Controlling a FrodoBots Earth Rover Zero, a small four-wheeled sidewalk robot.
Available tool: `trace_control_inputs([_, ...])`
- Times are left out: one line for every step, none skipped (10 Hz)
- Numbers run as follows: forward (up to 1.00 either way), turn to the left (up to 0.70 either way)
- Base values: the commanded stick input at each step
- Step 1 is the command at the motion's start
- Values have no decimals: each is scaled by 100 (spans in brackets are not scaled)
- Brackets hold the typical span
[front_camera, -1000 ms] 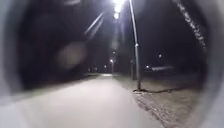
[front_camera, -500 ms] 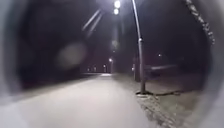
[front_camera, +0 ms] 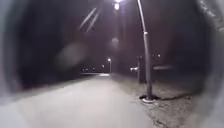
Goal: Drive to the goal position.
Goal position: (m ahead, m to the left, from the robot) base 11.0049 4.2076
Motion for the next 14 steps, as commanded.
trace_control_inputs([100, 0])
trace_control_inputs([100, 0])
trace_control_inputs([100, 0])
trace_control_inputs([100, 0])
trace_control_inputs([100, 0])
trace_control_inputs([100, 18])
trace_control_inputs([100, 17])
trace_control_inputs([100, 1])
trace_control_inputs([100, 0])
trace_control_inputs([100, 0])
trace_control_inputs([100, 0])
trace_control_inputs([100, 0])
trace_control_inputs([100, 0])
trace_control_inputs([100, 0])
